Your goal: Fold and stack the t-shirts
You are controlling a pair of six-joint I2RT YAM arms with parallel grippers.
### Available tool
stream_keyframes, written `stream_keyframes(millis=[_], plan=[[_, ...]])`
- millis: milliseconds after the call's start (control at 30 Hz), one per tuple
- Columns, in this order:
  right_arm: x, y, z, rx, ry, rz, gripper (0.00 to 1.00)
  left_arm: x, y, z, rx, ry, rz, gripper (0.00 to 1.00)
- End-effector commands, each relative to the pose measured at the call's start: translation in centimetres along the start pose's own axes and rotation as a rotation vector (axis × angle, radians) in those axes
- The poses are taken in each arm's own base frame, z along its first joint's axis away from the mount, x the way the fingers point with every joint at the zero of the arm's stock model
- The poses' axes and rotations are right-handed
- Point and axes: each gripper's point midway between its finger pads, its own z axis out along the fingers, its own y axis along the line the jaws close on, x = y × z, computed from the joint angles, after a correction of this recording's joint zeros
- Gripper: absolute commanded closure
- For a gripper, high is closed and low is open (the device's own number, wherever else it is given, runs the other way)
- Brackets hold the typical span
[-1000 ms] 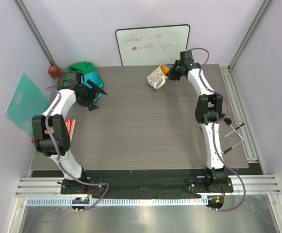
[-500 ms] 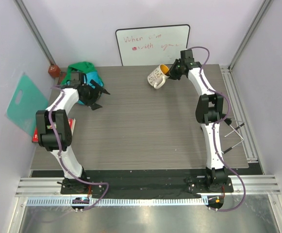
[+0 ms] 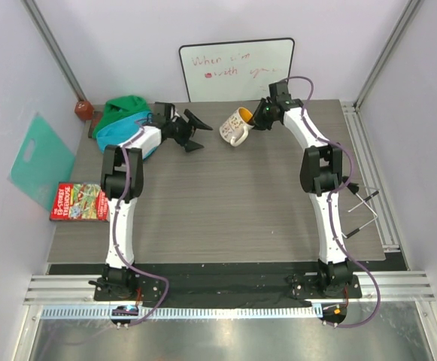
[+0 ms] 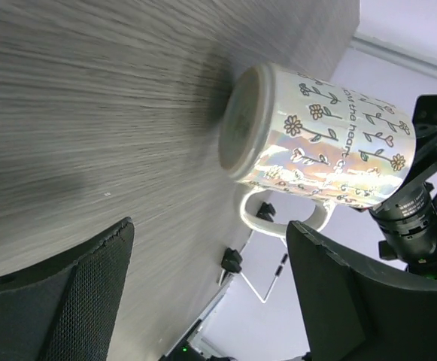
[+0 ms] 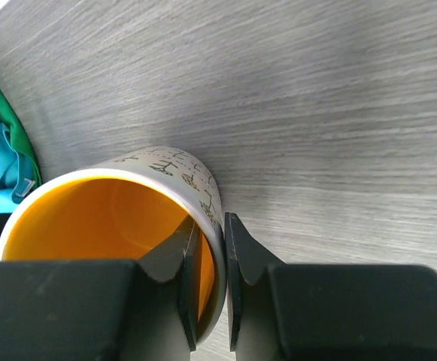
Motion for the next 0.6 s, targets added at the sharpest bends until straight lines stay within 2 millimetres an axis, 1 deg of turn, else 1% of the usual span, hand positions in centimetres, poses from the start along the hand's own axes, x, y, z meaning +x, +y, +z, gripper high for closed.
stream_keyframes(millis=[0,33,67,133,167,200,233,267,300,333,367,433,467,500,533,567], plan=[[-3.2,6.6,-6.0,-0.16,-0.102,-0.064,0.99,0.0,-4.4,0.3,0.158,0.016,-0.008,0.17],[-3.0,6.4,-5.9,-0.155,-0.098,-0.063,0.99,0.0,-4.6,0.6,0.16,0.017,-0.024,0.18],[-3.0,6.3,-5.9,-0.152,-0.095,-0.062,0.99,0.5,-5.0,1.2,0.167,0.024,-0.024,0.18],[-2.7,6.2,-5.7,-0.148,-0.088,-0.062,0.99,0.6,-5.9,2.1,0.19,0.024,-0.013,0.18],[-2.7,6.3,-5.7,-0.15,-0.088,-0.061,0.99,1.0,-6.5,2.5,0.197,0.033,-0.013,0.18],[-2.6,6.3,-5.6,-0.151,-0.085,-0.062,0.99,1.1,-7.6,2.6,0.216,0.033,0.0,0.18],[-2.7,6.2,-5.6,-0.15,-0.086,-0.061,0.99,1.3,-7.5,3.3,0.213,0.037,-0.003,0.18],[-2.7,6.3,-5.7,-0.15,-0.086,-0.061,0.99,1.9,-7.8,3.7,0.216,0.045,0.0,0.18],[-2.7,6.3,-5.7,-0.151,-0.087,-0.06,0.99,2.1,-8.3,3.9,0.223,0.043,0.01,0.18],[-2.7,6.3,-5.7,-0.15,-0.086,-0.059,0.99,2.3,-7.9,4.5,0.215,0.046,0.006,0.18],[-2.8,6.3,-5.7,-0.152,-0.088,-0.059,0.99,2.9,-7.9,5.1,0.21,0.057,0.007,0.18],[-2.7,6.4,-5.7,-0.152,-0.086,-0.055,0.99,3.4,-7.9,5.9,0.209,0.065,0.006,0.18],[-2.7,6.3,-5.7,-0.152,-0.085,-0.053,0.99,4.1,-7.3,6.8,0.198,0.081,0.001,0.18],[-2.7,6.3,-5.7,-0.152,-0.087,-0.055,0.99,4.5,-7.3,7.3,0.197,0.093,-0.009,0.19],[-2.6,6.2,-5.6,-0.149,-0.084,-0.054,0.99,5.3,-7.3,7.7,0.199,0.109,-0.008,0.19],[-2.7,6.1,-5.6,-0.147,-0.083,-0.052,0.99,5.7,-6.9,8.2,0.197,0.119,-0.011,0.19]])
